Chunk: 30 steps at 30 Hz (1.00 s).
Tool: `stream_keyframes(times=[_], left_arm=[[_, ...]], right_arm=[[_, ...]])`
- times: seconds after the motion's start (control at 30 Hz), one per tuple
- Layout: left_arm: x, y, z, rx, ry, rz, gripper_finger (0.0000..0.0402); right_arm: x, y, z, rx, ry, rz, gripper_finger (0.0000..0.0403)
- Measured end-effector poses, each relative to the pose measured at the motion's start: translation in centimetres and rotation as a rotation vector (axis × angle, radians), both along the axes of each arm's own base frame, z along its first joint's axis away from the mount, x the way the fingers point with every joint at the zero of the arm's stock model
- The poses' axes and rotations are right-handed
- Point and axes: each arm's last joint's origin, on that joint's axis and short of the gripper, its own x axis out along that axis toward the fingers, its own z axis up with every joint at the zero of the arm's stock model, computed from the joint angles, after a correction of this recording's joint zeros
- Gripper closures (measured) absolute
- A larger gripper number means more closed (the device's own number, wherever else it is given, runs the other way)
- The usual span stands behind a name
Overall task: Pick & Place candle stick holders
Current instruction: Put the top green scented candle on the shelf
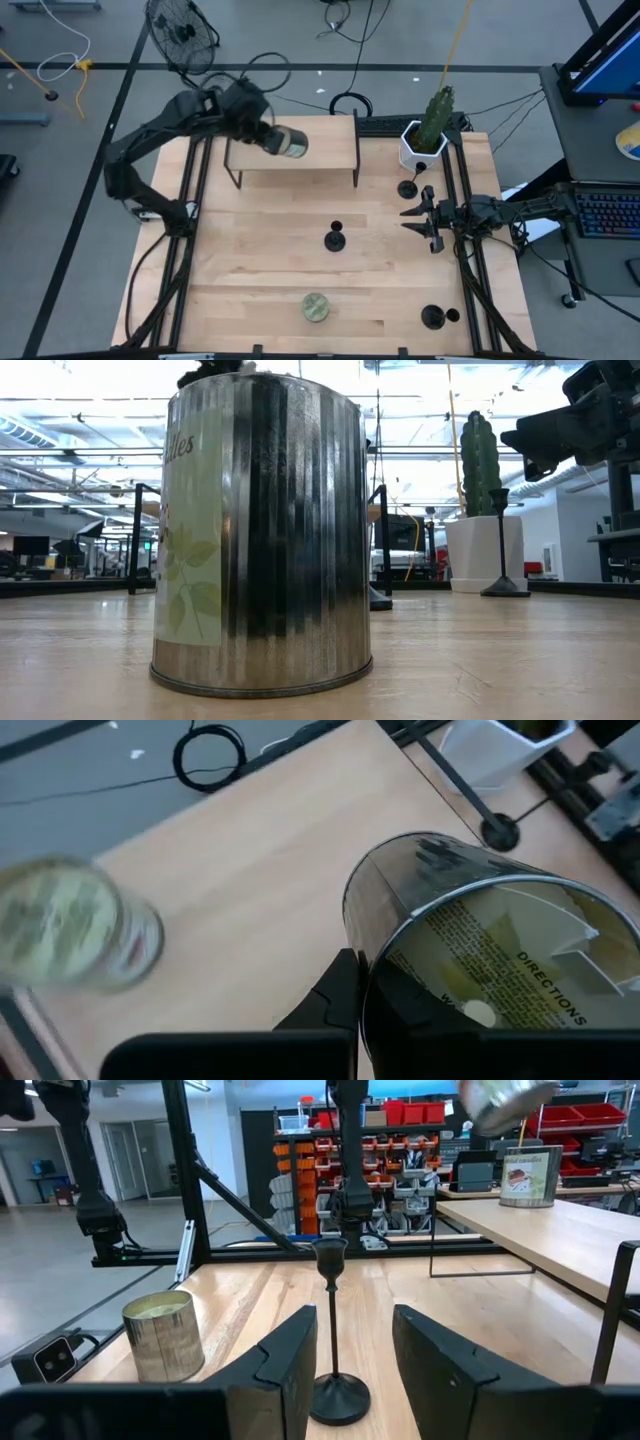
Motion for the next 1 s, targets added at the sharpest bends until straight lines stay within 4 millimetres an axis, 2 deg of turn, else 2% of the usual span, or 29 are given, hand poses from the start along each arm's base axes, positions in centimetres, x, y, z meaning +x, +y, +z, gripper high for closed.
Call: stream_keyframes(times=[0.23, 0.57, 0.77, 1.0], left_arm=[[2.0, 4.5, -1.7, 0.004, 0.188, 0.024, 0.0401], [2.2, 9.9, -4.7, -0.034, 0.343, 0.091, 0.0401], [1.5, 12.2, -5.7, -0.061, 0.373, 0.129, 0.0401], [0.9, 12.9, -5.8, -0.092, 0.354, 0.118, 0.0401]], right_arm=[[0.0, 0.0, 0.0, 0.001, -0.005, 0.000, 0.0277], [0.0, 0.0, 0.1, 0.002, -0.007, 0.000, 0.0277], [0.0, 0.0, 0.1, 0.001, -0.007, 0.000, 0.0277], [0.0, 0.0, 0.1, 0.000, -0.007, 0.000, 0.0277]])
